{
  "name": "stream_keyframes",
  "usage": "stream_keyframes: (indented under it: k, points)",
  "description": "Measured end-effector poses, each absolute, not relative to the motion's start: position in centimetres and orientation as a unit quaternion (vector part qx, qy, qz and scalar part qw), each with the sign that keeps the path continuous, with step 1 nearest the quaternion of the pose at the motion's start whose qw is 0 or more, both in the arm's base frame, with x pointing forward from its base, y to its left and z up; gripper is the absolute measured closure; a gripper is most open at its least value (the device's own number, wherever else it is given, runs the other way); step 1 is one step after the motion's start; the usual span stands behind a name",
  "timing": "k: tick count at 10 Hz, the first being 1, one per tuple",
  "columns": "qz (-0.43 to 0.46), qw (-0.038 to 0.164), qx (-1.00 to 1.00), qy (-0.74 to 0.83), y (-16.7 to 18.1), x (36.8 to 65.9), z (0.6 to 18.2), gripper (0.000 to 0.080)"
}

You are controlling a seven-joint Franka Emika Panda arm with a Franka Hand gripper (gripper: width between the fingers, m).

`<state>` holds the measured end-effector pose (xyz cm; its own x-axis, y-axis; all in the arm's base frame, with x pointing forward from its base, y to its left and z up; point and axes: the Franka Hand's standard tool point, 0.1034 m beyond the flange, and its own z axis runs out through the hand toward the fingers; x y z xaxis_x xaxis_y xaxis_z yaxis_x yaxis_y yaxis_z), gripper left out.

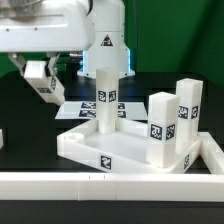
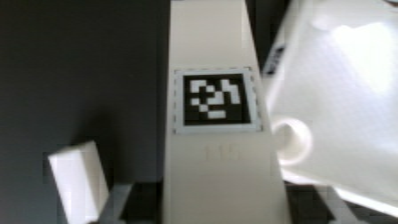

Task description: Assemble desk

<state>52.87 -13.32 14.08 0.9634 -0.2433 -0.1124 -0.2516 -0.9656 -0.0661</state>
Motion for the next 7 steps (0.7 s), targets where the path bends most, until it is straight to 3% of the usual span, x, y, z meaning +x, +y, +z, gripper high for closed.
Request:
stream_keyframes:
  k: [7]
  points:
    - [-0.169,-0.027,-0.977,0.126,-13.0,54.9,14.9,0.0509]
